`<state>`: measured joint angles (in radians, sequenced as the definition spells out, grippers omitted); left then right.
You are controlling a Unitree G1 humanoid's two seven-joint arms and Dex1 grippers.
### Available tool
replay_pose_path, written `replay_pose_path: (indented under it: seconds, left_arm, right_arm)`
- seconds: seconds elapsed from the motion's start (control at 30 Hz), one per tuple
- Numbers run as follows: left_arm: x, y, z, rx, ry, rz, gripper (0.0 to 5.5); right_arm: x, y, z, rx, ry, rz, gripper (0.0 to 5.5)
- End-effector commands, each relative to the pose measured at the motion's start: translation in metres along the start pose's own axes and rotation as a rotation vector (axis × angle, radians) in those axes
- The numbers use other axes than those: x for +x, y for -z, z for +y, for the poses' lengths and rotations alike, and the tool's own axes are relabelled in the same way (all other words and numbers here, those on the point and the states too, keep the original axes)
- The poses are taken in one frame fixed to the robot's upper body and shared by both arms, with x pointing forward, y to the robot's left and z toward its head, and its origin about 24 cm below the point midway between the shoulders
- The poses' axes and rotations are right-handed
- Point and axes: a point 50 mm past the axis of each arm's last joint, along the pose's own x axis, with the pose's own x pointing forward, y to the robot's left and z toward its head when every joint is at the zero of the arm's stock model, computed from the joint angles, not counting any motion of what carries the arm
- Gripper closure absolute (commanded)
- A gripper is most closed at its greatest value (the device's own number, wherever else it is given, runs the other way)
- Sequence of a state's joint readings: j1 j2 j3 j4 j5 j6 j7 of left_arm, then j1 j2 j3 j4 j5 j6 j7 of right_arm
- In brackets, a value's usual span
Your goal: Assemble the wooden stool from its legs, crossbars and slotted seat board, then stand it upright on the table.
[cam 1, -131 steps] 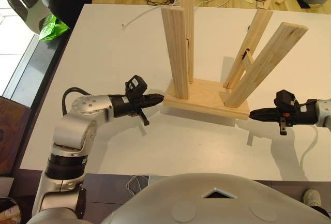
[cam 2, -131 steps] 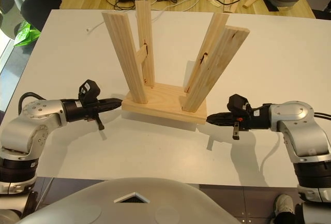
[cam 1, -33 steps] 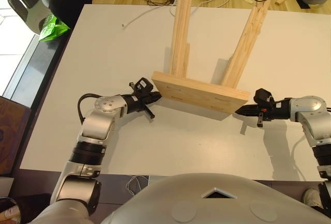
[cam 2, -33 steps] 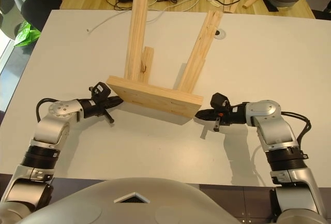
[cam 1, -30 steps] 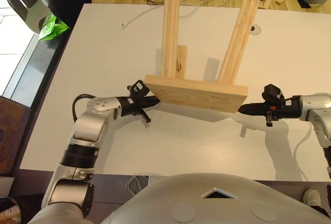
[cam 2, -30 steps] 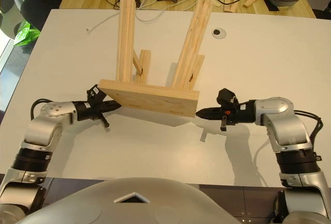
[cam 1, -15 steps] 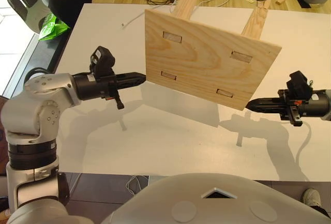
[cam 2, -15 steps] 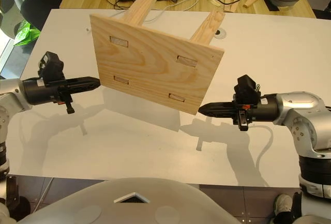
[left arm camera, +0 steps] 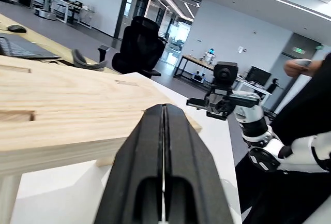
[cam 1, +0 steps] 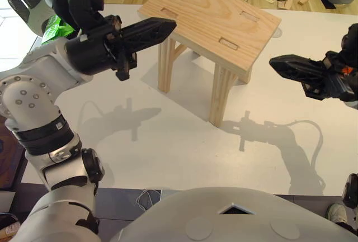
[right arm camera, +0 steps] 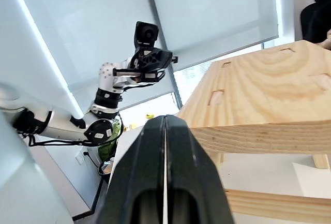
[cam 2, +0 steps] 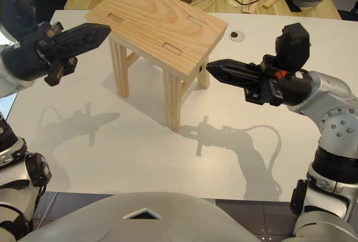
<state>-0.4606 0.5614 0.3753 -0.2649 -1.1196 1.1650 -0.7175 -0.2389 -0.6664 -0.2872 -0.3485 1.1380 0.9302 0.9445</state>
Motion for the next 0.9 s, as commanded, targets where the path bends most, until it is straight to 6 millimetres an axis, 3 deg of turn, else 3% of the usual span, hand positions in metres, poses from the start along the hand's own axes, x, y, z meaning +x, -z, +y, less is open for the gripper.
replay_pose_path:
  seconds: [0.03,0.1,0.2,0.27,0.33,0.4,0.47,0.53,0.63,0.77,0.9]
  left_arm:
    - [0.0,0.02,0.016,-0.065,-0.155,-0.002,5.48]
    - [-0.007,0.028,0.022,-0.074,-0.216,-0.021,5.48]
    - [-0.019,0.022,0.029,-0.064,-0.267,-0.132,5.48]
    - [-0.038,0.002,0.037,-0.064,-0.327,-0.371,5.48]
    - [-0.058,-0.005,0.045,-0.05,-0.446,-0.58,5.48]
    - [-0.072,0.011,0.065,0.026,-0.795,-0.631,5.48]
    - [-0.081,0.05,0.085,0.116,-1.128,-0.507,5.48]
    - [-0.078,0.08,0.09,0.201,-1.235,-0.391,5.48]
    - [-0.056,0.125,0.093,0.309,-1.238,-0.252,5.48]
    - [-0.038,0.129,0.098,0.382,-1.191,-0.219,5.48]
    - [-0.03,0.125,0.106,0.409,-1.167,-0.179,5.48]
  right_arm:
    - [0.004,0.002,0.001,0.007,0.024,0.009,5.5]
    - [0.001,0.008,0.003,0.017,0.019,0.047,5.5]
    - [-0.009,0.013,0.0,0.032,0.055,0.055,5.5]
    - [-0.038,0.027,-0.012,0.081,0.2,0.029,5.5]
    - [-0.07,0.044,-0.019,0.128,0.363,-0.002,5.5]
    - [-0.095,0.059,-0.026,0.143,0.547,-0.059,5.5]
    - [-0.103,0.072,-0.042,0.09,0.768,-0.128,5.5]
    - [-0.098,0.084,-0.055,0.032,0.889,-0.126,5.5]
    - [-0.071,0.112,-0.082,-0.124,1.083,-0.068,5.5]
    - [-0.035,0.129,-0.092,-0.178,1.108,-0.056,5.5]
    - [-0.021,0.137,-0.096,-0.245,1.101,-0.01,5.5]
